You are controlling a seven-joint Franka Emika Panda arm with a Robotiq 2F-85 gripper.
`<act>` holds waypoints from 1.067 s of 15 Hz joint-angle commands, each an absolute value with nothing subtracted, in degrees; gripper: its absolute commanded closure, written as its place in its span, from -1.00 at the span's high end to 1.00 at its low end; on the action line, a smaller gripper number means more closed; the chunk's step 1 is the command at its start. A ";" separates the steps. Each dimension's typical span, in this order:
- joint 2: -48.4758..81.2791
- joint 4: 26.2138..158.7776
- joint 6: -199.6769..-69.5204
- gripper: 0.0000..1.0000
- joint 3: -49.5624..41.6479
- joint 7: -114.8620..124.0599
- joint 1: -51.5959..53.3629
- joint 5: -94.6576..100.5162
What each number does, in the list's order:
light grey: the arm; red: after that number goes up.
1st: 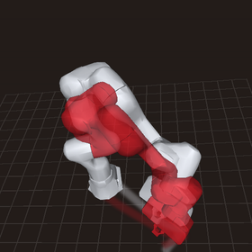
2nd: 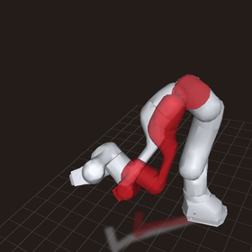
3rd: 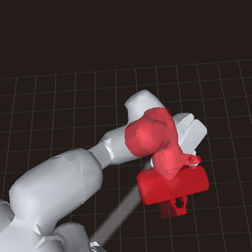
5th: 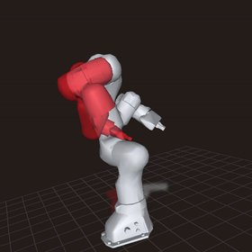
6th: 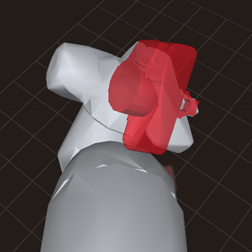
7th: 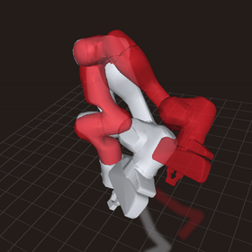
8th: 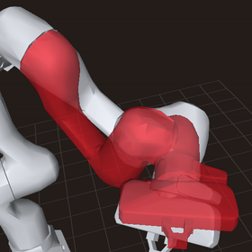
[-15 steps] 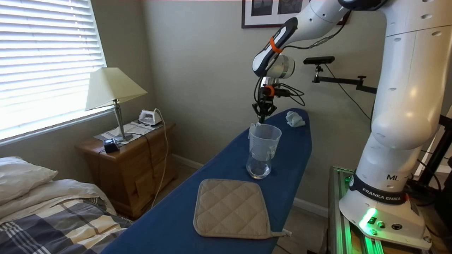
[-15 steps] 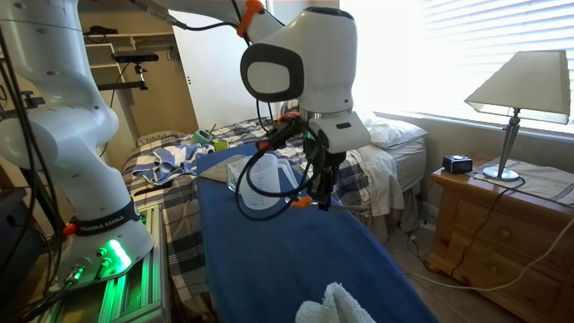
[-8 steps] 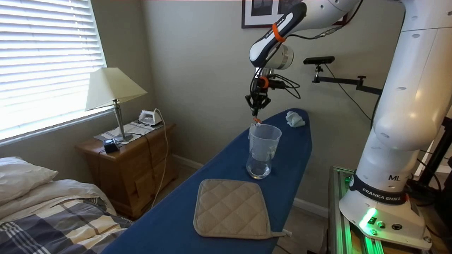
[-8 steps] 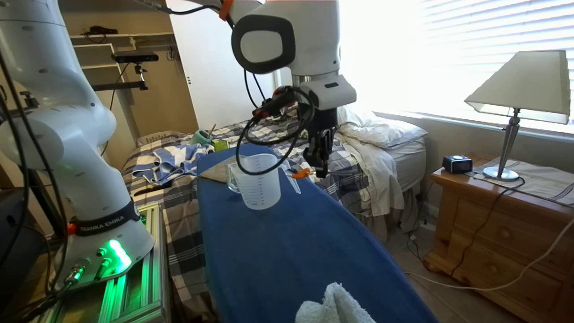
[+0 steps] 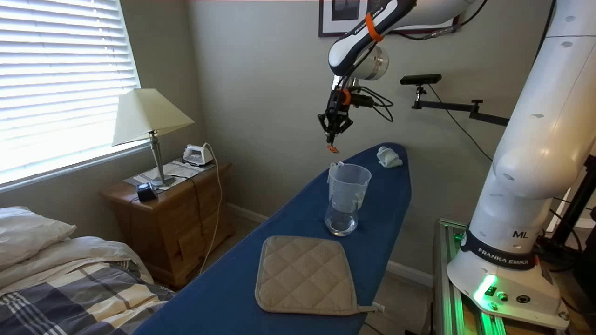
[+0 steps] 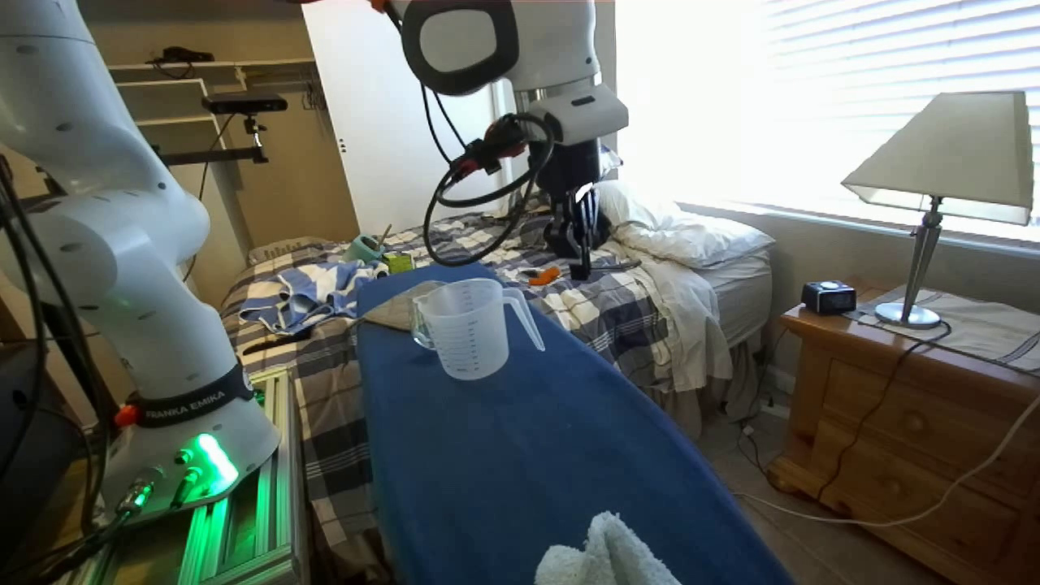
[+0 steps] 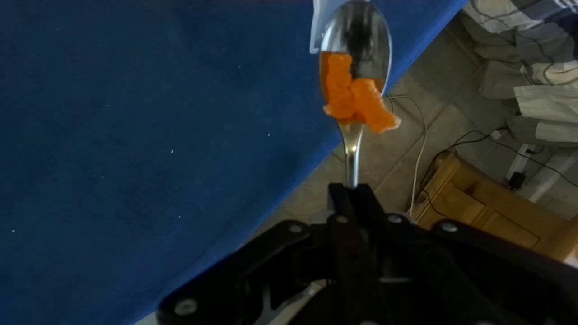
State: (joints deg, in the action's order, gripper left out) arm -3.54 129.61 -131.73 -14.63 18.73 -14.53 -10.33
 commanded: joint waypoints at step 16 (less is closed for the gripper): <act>-22.05 146.31 -127.84 -0.93 -15.26 2.37 -13.20 -17.00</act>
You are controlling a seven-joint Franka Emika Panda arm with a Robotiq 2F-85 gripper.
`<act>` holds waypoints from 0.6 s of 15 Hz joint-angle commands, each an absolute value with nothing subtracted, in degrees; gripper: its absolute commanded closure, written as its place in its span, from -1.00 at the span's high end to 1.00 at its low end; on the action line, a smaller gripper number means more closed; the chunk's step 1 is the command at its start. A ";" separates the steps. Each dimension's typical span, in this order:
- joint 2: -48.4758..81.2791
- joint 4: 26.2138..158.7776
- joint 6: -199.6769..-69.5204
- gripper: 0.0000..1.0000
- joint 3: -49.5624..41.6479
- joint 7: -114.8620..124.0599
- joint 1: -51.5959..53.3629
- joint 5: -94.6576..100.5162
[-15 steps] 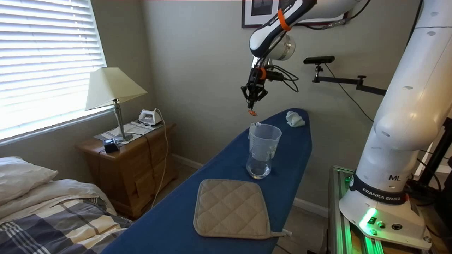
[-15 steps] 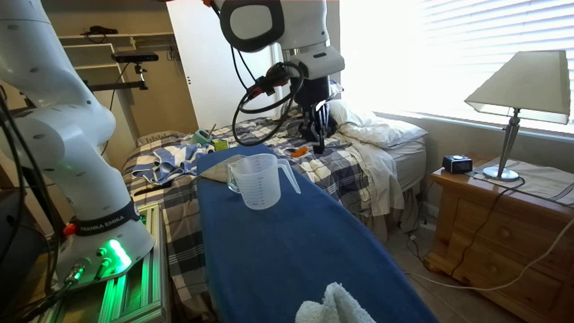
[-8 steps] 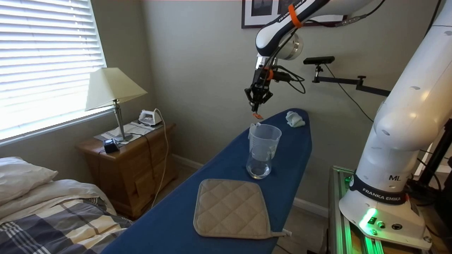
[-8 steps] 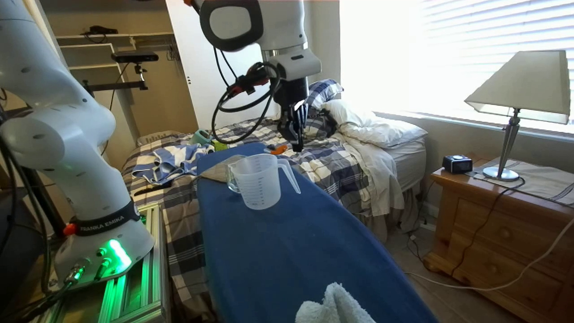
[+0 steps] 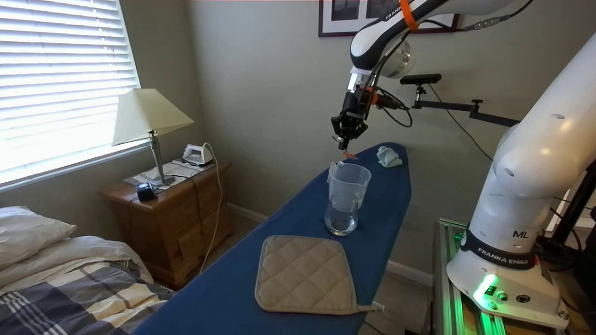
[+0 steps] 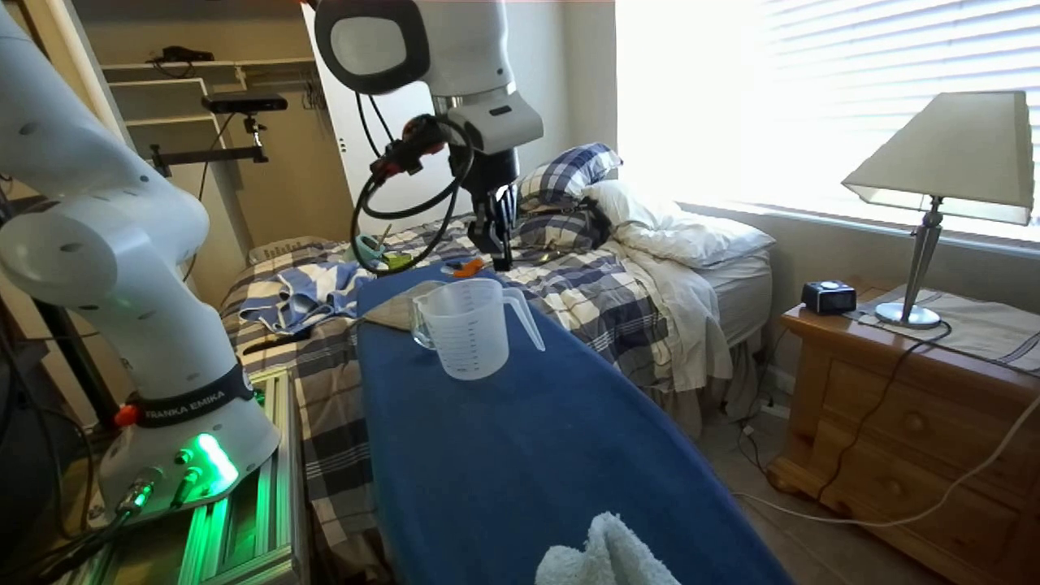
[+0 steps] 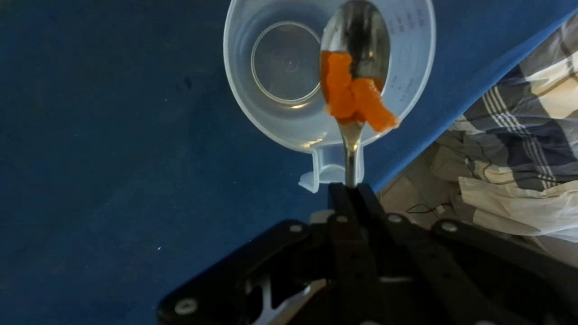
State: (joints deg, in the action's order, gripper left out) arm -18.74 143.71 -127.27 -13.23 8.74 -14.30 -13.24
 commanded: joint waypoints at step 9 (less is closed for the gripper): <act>-20.72 146.74 -127.85 -0.94 -21.47 -18.71 -10.18 -30.83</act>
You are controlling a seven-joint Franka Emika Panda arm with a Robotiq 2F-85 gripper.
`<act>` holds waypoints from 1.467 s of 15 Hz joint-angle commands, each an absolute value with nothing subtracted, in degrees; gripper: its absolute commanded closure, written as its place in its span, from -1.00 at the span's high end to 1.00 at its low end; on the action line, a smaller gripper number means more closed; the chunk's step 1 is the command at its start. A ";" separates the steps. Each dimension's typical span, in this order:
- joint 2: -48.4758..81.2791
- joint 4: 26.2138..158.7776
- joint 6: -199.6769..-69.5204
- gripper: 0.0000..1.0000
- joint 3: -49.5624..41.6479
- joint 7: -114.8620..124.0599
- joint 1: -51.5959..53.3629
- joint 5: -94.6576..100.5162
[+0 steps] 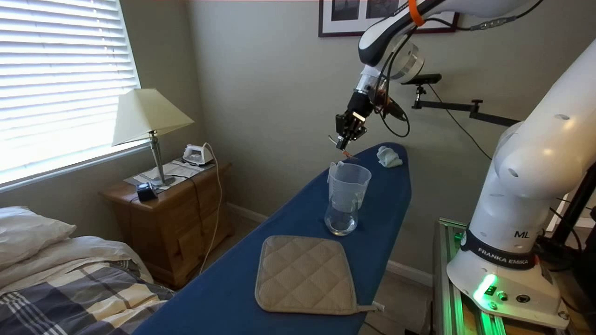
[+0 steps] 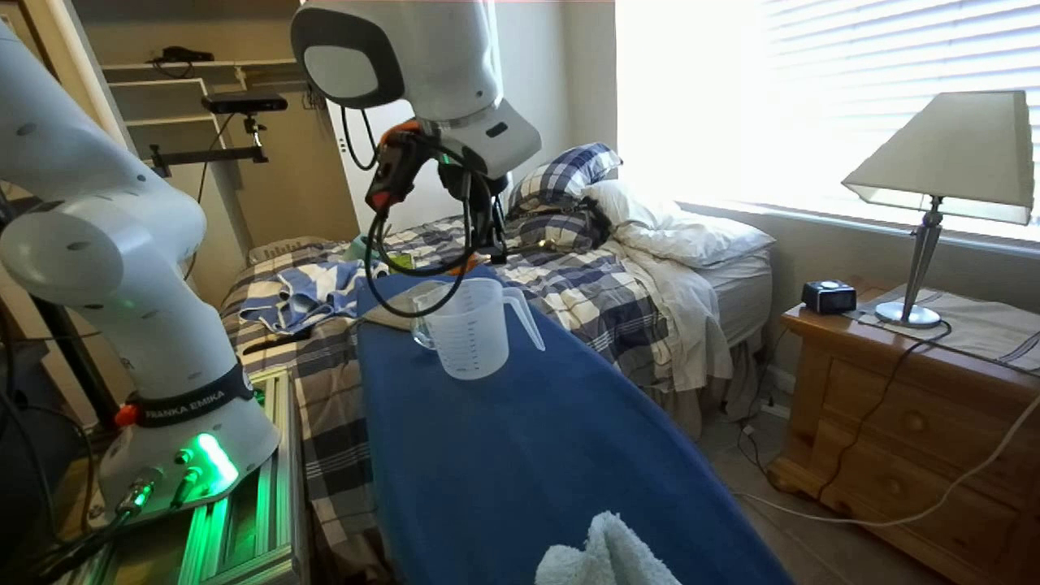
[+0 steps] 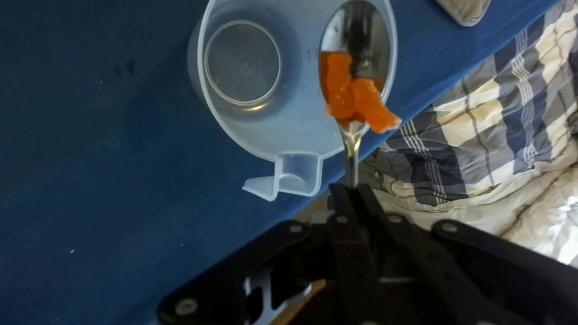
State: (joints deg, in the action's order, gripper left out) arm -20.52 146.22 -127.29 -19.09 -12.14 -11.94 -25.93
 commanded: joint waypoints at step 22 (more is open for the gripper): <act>-17.74 143.49 -131.29 -0.93 -21.23 -30.29 -10.60 -41.79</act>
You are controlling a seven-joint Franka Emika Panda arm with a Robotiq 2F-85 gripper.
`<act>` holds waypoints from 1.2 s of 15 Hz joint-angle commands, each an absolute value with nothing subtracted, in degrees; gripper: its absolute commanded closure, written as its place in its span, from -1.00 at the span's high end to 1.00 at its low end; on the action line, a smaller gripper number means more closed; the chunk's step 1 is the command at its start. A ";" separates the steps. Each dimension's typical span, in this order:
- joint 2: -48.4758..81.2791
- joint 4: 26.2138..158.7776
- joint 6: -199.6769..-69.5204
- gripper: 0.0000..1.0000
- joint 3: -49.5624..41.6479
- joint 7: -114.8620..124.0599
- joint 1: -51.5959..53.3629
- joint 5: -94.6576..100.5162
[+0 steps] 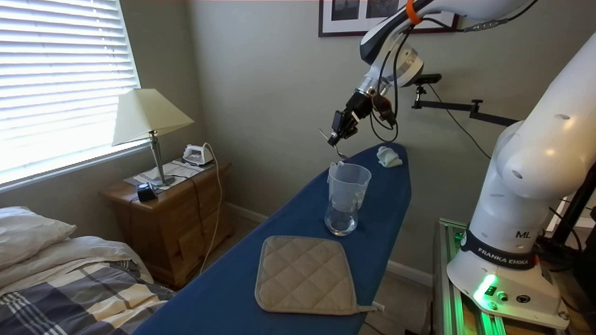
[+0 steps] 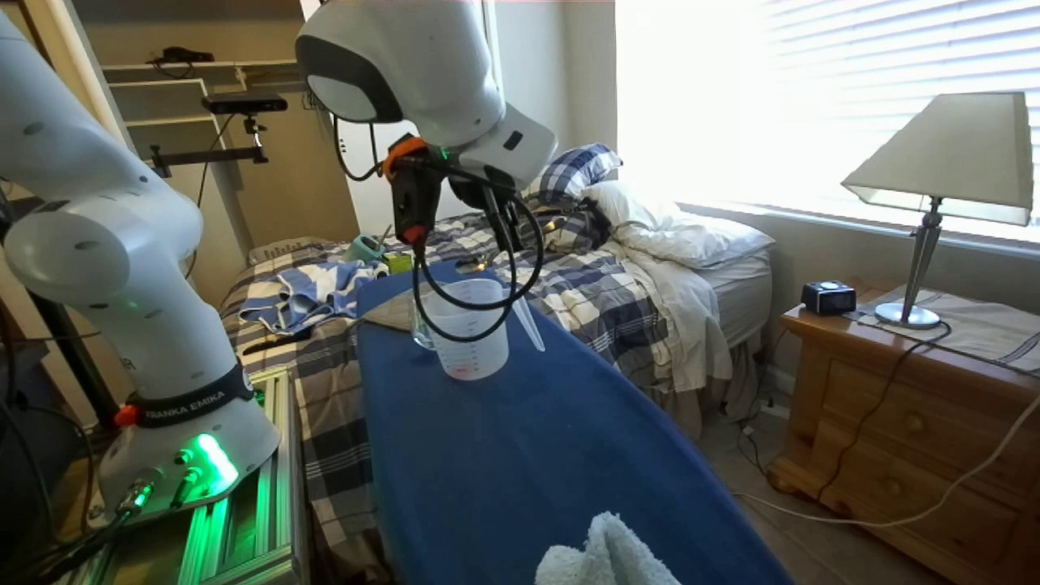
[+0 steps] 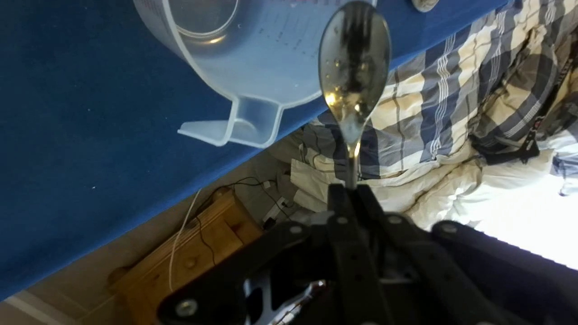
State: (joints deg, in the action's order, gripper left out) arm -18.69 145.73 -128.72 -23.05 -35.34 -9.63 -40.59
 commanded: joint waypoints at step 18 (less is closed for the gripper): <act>0.81 133.96 -140.41 -0.93 -21.35 19.01 -23.37 -0.81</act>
State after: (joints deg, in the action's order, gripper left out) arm -2.70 137.30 -145.84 -20.35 12.60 -21.88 -7.08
